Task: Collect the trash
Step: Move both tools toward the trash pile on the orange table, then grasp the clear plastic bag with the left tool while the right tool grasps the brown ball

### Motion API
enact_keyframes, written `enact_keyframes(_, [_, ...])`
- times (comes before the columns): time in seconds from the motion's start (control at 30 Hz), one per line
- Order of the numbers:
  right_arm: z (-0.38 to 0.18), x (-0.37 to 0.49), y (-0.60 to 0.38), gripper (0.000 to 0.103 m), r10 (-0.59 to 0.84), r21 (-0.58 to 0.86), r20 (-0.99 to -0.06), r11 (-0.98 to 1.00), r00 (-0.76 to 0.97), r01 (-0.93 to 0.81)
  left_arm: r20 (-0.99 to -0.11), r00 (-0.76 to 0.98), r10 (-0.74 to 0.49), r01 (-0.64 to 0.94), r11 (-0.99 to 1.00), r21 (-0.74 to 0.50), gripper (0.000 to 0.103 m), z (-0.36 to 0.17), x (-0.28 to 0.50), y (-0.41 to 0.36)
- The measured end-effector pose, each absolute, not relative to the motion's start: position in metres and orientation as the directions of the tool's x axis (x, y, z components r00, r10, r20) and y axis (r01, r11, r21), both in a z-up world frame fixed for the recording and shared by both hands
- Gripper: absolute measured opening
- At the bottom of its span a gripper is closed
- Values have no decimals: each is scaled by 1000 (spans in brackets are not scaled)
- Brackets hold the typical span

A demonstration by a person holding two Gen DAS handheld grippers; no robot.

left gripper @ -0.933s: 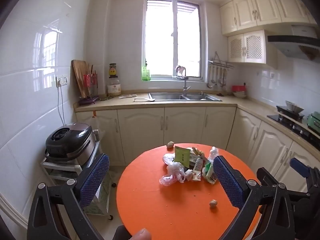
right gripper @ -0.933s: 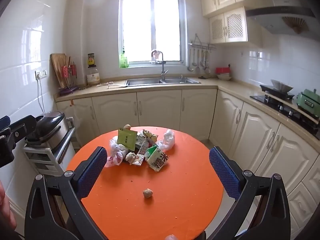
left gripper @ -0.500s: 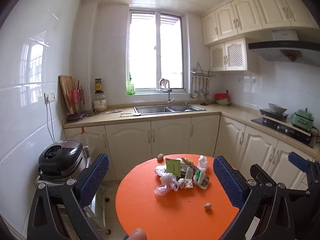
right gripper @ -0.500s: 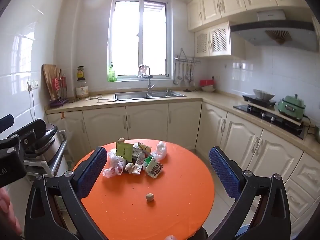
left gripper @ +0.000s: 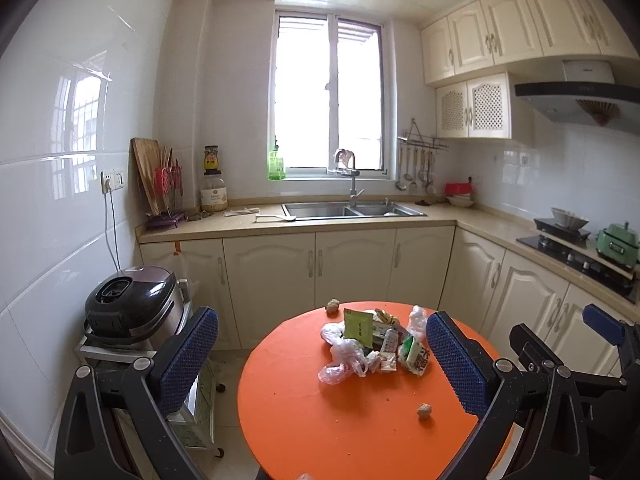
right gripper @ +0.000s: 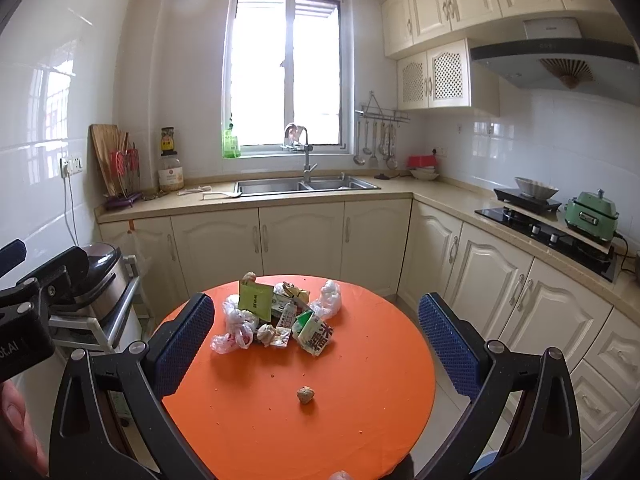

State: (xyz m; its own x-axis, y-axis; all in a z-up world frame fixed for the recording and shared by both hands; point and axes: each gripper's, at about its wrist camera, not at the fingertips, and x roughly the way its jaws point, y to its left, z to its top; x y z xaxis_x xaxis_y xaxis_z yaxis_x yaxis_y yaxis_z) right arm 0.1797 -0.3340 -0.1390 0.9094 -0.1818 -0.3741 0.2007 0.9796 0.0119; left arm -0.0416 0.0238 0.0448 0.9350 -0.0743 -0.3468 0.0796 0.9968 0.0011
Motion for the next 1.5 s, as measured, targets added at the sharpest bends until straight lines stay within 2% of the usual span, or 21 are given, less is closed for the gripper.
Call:
enact_keyframes(0.53, [-155,213,-355,103,-139,63,-435,981,890,184,-385,920,-80,88,996,4,102,31,27,-6])
enact_keyframes(0.93, [-195,262,-355,103,-88,54,-534,989,841,137,-488,871,-54,61,998,-1,102,-14,114,-2])
enact_keyframes(1.17, [-234,285,-357,103,-72,55,-615,989,785,134,-542,838,-56,63,998,-5,102,-43,160,-5])
enact_keyframes(1.5, [-319,305,-358,101,-38,42,-763,993,646,108,-654,755,-47,46,999,-19,102,-110,214,-1])
